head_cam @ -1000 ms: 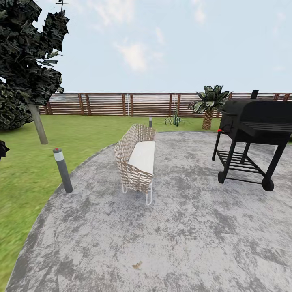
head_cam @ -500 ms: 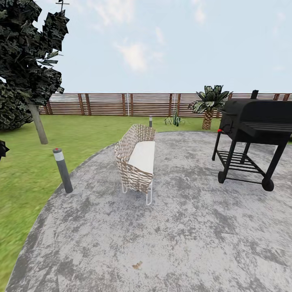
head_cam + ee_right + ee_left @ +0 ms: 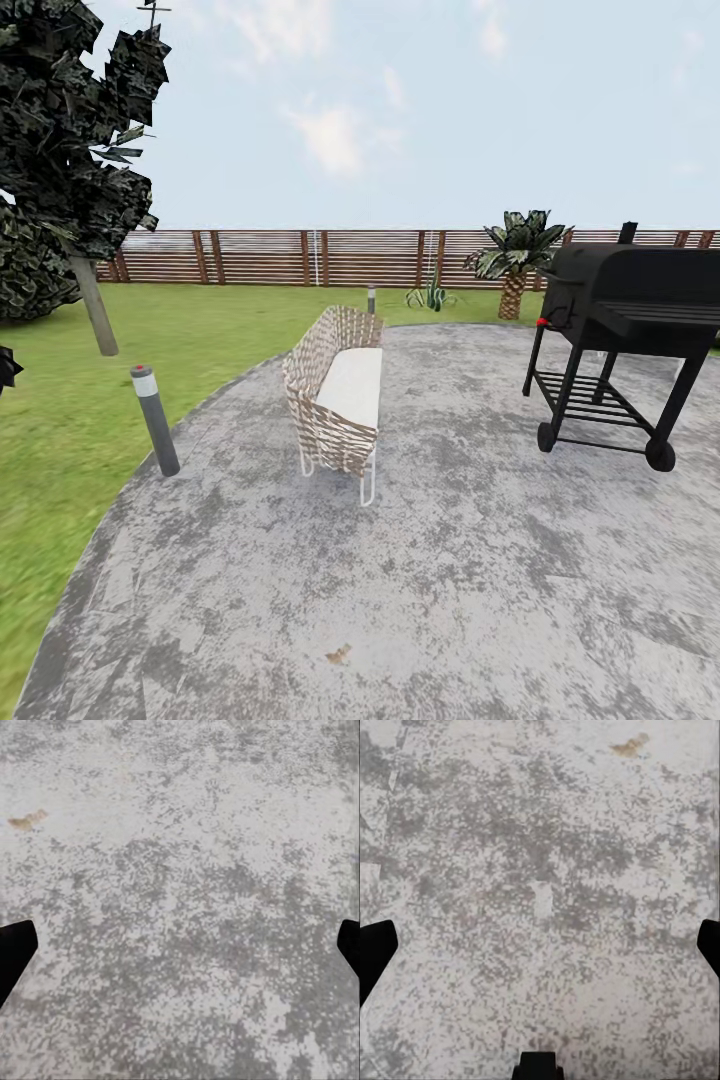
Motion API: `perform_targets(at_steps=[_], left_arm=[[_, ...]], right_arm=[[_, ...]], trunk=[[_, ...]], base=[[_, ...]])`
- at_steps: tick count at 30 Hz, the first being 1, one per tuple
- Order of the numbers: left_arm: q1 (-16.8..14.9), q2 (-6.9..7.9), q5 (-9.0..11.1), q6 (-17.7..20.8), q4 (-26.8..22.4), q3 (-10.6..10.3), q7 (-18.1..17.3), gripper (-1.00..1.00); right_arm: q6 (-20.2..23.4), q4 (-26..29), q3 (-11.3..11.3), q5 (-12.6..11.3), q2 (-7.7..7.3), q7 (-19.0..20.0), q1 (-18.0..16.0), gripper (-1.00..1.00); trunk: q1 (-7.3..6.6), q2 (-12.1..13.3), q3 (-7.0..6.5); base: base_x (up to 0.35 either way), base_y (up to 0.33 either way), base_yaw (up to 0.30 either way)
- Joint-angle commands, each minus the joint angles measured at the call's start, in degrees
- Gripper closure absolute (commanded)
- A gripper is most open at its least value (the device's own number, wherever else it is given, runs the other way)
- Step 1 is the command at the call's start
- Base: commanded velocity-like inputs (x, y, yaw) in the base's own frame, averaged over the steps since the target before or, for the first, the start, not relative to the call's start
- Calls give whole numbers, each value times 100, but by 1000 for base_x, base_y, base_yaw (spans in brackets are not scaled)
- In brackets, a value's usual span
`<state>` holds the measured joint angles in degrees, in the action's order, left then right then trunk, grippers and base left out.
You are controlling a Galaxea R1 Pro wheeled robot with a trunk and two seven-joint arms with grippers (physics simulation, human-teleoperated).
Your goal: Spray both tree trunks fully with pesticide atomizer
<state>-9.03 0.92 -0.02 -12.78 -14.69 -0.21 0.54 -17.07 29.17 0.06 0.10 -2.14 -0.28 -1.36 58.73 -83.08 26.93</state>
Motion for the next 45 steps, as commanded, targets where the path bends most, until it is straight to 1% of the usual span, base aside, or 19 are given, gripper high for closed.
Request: perform_targets(at_steps=[1,3,6,11,21,28,35,38,45], left_arm=[[-114,7,-3,-59,-39,-3,-1,-100],[-260,22,-6,-100,-72,-5,-1,-100],[-343,19,-7,-120,-83,-5,-7,-100],[-352,14,8,-180,-78,15,-4,-100],[-320,46,9,-204,0,29,-1,-100],[-339,41,15,-207,0,21,-5,-100],[-387,9,4,-207,-116,-2,-3,-100],[-393,30,8,-208,-287,1,-2,-100],[-342,50,-2,-209,-309,28,-1,-100]], right_arm=[[-107,123,1,-5,12,4,-10,-100],[-182,207,2,-14,32,8,-103,-100],[-204,203,-2,-24,43,10,-179,-100],[-213,114,-32,-28,40,11,-203,-100],[-223,110,-7,8,0,36,-213,-100],[-218,107,-3,7,-5,37,-214,-100],[-218,103,2,7,-5,37,-212,-100],[-218,106,3,7,-5,37,-212,-100],[-218,112,-4,7,-5,21,-212,-100]], trunk=[[0,0,0],[0,0,0],[0,0,0],[0,0,0],[0,0,-2],[0,0,-24],[0,0,-46],[0,0,-52],[0,0,-54]], base=[[0,0,0],[0,0,0],[0,0,0],[0,0,0],[0,0,-10],[0,0,-212],[0,0,-260],[0,0,-271],[0,0,-280]])
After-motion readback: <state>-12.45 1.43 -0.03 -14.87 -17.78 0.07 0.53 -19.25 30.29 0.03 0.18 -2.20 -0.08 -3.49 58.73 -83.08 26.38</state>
